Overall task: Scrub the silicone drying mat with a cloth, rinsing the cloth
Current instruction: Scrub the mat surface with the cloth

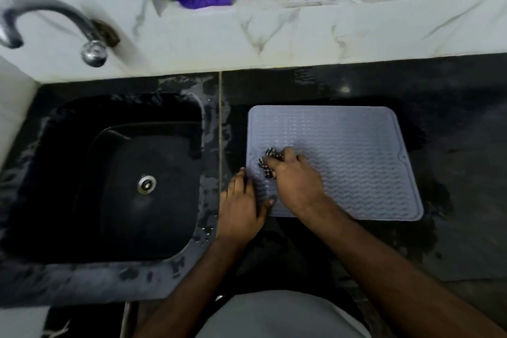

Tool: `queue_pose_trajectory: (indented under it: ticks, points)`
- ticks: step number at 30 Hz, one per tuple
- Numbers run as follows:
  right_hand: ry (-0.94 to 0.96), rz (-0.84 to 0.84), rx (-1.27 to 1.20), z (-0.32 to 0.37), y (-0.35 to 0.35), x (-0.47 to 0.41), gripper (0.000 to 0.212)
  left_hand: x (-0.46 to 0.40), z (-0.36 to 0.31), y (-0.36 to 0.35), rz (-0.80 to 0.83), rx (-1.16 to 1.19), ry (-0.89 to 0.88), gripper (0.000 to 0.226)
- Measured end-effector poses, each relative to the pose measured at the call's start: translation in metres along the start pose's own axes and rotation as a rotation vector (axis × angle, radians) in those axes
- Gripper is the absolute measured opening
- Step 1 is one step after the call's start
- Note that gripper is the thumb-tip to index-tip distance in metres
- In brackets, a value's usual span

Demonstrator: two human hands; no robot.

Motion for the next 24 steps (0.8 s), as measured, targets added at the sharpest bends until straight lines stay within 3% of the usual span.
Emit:
queue_pose_trajectory:
  ticks: [8,13,24]
  points:
    - [0.018,0.016,0.240,0.023,-0.040,-0.005,0.080,0.004,-0.003,0.007,0.079,-0.129,-0.111,0.075]
    - [-0.083,-0.074,0.186,0.004,-0.027,-0.002,0.061,-0.008,-0.022,0.013,0.108,-0.281,-0.079,0.060]
    - [-0.180,-0.074,0.244,-0.060,-0.006,0.001,0.046,-0.022,-0.040,0.010,0.171,-0.377,0.110,0.076]
Point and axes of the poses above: each hand's wrist, its own x-axis away from the middle knuckle, its own y-axis out of the back of the hand, z = x × y, the point moved 8 cm from there along -x, towards the middle knuckle, and after that the axes turned 10 degrees about -y, right-handed, at the moved point
